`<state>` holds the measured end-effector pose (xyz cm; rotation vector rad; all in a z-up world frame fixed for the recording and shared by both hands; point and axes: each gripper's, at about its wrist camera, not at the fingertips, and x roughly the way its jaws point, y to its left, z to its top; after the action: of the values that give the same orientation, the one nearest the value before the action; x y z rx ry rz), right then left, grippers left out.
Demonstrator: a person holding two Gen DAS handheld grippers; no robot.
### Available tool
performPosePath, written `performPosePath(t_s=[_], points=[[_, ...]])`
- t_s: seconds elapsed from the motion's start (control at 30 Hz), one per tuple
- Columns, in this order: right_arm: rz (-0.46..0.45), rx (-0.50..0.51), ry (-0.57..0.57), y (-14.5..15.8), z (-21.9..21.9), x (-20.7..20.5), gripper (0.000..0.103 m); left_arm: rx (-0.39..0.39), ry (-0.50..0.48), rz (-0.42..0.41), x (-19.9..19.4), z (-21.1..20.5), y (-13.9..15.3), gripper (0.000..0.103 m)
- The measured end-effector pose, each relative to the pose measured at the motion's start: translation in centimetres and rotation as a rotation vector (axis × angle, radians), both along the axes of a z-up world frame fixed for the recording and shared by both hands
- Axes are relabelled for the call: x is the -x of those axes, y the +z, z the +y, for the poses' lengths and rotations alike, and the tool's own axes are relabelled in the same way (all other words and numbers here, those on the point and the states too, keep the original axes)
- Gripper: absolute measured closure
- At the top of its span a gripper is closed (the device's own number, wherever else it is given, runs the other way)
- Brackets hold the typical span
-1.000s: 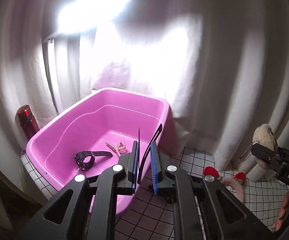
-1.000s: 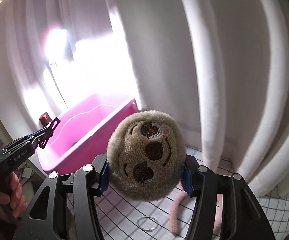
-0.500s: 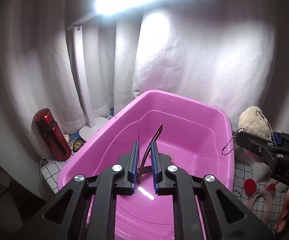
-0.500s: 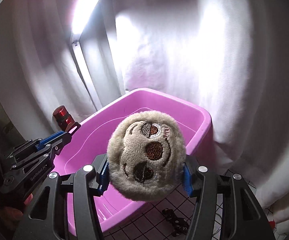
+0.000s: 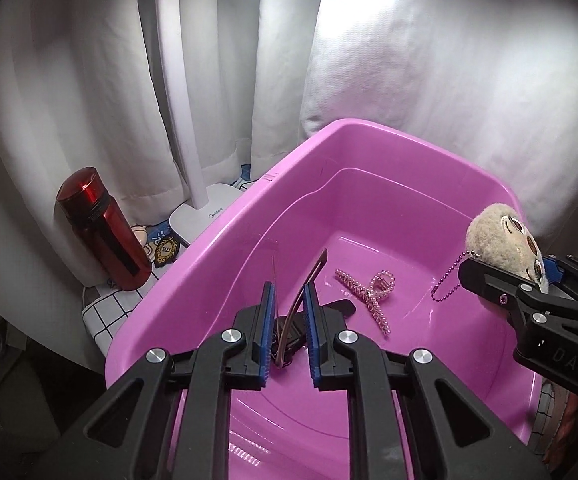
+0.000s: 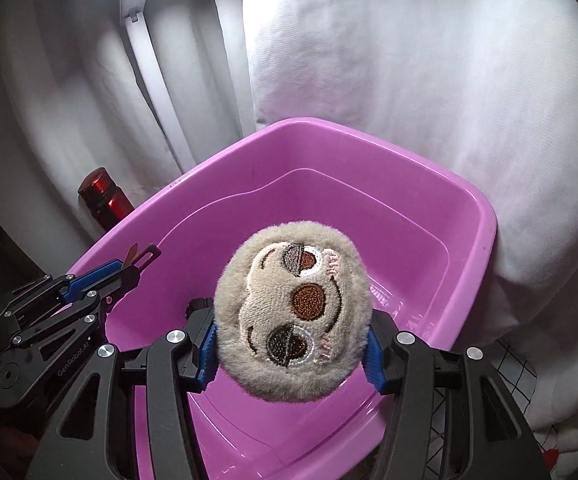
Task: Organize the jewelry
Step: 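Open both tools to drop the hairpins and sloth pouch into the tub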
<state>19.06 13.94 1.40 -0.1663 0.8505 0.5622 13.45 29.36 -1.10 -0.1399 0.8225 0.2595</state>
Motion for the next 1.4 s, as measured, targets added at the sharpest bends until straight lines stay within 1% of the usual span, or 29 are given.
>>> performPosePath(t_s=[0.13,0.2,0.27,0.3,0.33,0.37,0.4,0.47,0.53,0.57,0.6,0.8,1.03,1.2,1.4], points=[[0.009,0.027,-0.013,-0.5,0.4,-0.5,0.048,0.003,0.009,0.02,-0.2,0.2,-0.4,0.084],[0.012,0.024,-0.029,-0.7,0.4,-0.7,0.046,-0.016,0.013,0.025,-0.2,0.1,-0.4,0.084],[0.025,0.027,-0.043,-1.0,0.4,-0.9,0.043,-0.034,0.013,0.028,-0.2,0.1,-0.5,0.079],[0.033,0.032,-0.047,-1.2,0.4,-1.1,0.041,-0.039,0.016,0.028,-0.2,0.1,-0.4,0.067],[0.042,0.034,-0.051,-1.3,0.5,-1.2,0.04,-0.046,0.023,0.026,-0.1,0.1,-0.4,0.042],[0.048,0.034,-0.055,-1.3,0.4,-1.3,0.039,-0.054,0.035,0.013,0.1,0.2,-0.2,0.032],[0.049,0.037,-0.059,-1.4,0.7,-1.4,0.038,-0.059,0.043,-0.01,0.4,0.2,0.1,0.023],[0.043,0.04,-0.064,-1.3,0.7,-1.3,0.038,-0.075,0.05,-0.027,0.6,0.3,0.5,0.023],[0.03,0.041,-0.073,-1.0,0.7,-1.2,0.037,-0.081,0.047,-0.02,0.5,0.3,0.5,0.02],[0.024,0.036,-0.078,-0.9,0.7,-1.1,0.033,-0.082,0.051,-0.017,0.5,0.4,0.5,0.02],[0.021,0.027,-0.08,-0.6,0.4,-1.1,0.032,-0.078,0.053,-0.017,0.6,0.5,0.5,0.02],[0.003,0.002,-0.085,0.4,-0.1,-0.8,0.032,-0.069,0.065,-0.023,1.2,0.7,0.6,0.018],[0.008,-0.042,-0.093,1.0,-1.3,0.0,0.032,-0.053,0.073,-0.044,2.2,0.6,1.4,0.015],[0.003,-0.055,-0.092,1.2,-2.0,0.9,0.032,-0.048,0.07,-0.056,3.0,0.2,1.8,0.015],[-0.027,-0.049,-0.092,1.8,-3.0,2.4,0.032,-0.042,0.064,-0.067,4.0,-0.5,2.3,0.015]])
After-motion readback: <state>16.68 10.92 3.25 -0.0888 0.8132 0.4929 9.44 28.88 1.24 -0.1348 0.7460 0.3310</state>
